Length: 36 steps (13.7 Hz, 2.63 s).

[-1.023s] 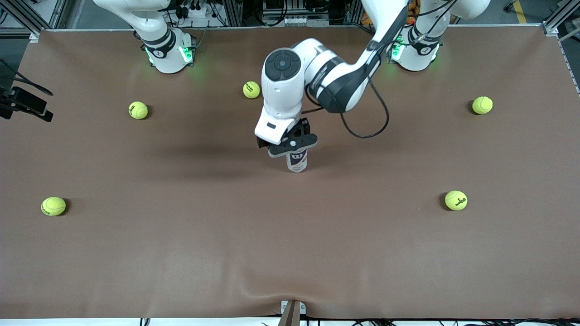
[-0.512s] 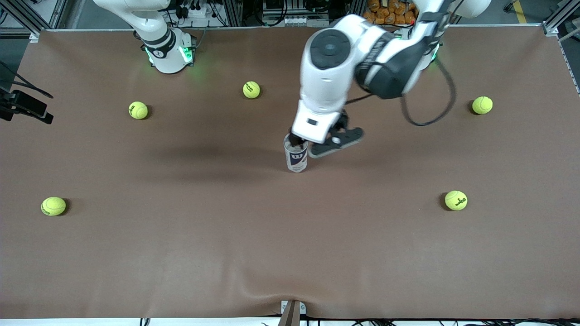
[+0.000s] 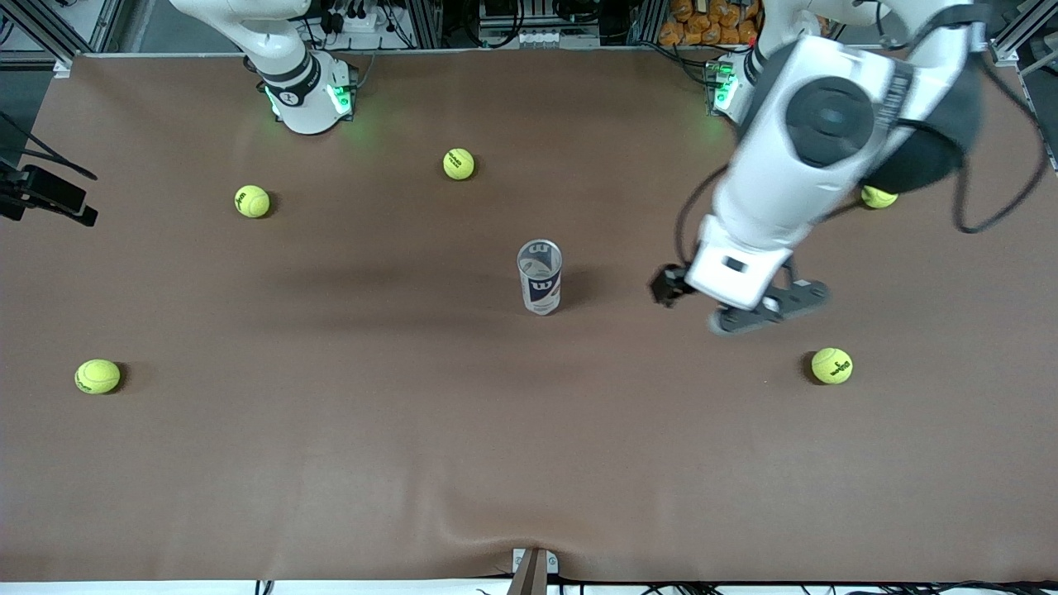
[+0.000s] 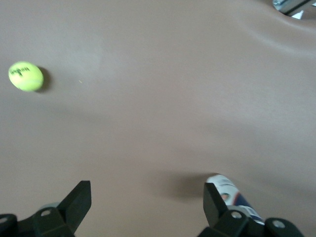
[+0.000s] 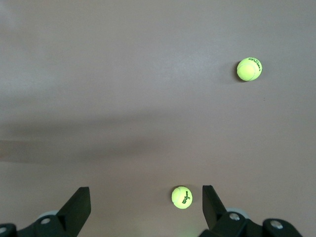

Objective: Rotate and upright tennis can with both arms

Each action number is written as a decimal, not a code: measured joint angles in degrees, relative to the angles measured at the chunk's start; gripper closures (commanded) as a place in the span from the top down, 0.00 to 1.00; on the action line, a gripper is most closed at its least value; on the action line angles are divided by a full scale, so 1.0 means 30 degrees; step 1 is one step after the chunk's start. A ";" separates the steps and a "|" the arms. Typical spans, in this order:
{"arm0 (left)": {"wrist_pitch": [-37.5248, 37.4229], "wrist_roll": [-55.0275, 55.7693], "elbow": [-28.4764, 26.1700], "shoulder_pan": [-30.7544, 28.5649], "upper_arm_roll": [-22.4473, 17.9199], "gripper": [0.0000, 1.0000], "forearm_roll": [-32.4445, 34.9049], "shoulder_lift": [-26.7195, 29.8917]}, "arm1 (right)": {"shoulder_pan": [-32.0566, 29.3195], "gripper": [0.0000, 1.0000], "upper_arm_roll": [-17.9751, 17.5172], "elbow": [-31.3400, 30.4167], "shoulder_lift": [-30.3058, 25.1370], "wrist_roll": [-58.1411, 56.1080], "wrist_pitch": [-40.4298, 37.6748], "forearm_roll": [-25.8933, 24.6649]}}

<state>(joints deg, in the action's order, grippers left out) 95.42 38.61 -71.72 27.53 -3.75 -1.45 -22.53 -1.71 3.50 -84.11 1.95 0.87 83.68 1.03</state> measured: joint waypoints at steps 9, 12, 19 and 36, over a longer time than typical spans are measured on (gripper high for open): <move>-0.0290 -0.8768 -0.0031 -0.6763 0.1914 1.00 0.0003 0.0240 | 0.0061 1.00 -0.0134 -0.0015 0.0000 0.0000 0.0001 0.0000; -0.0297 -1.0874 -0.0045 -0.8265 0.2321 1.00 0.0003 0.0509 | 0.0059 1.00 -0.0125 -0.0018 0.0000 0.0000 -0.0001 0.0000; -0.1957 -1.2599 -0.1718 -0.9202 0.2396 1.00 0.0004 0.3990 | 0.0041 1.00 -0.0100 -0.0034 -0.0002 0.0000 0.0017 0.0000; -0.1861 -1.2912 -0.6431 -0.8616 0.1586 1.00 0.0925 0.9196 | 0.0051 1.00 -0.0107 -0.0053 -0.0001 0.0000 0.0044 0.0000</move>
<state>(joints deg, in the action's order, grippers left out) 89.84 -0.13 -91.02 1.68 1.01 1.32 5.05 -1.56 3.18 -84.27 1.94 0.86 83.81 1.03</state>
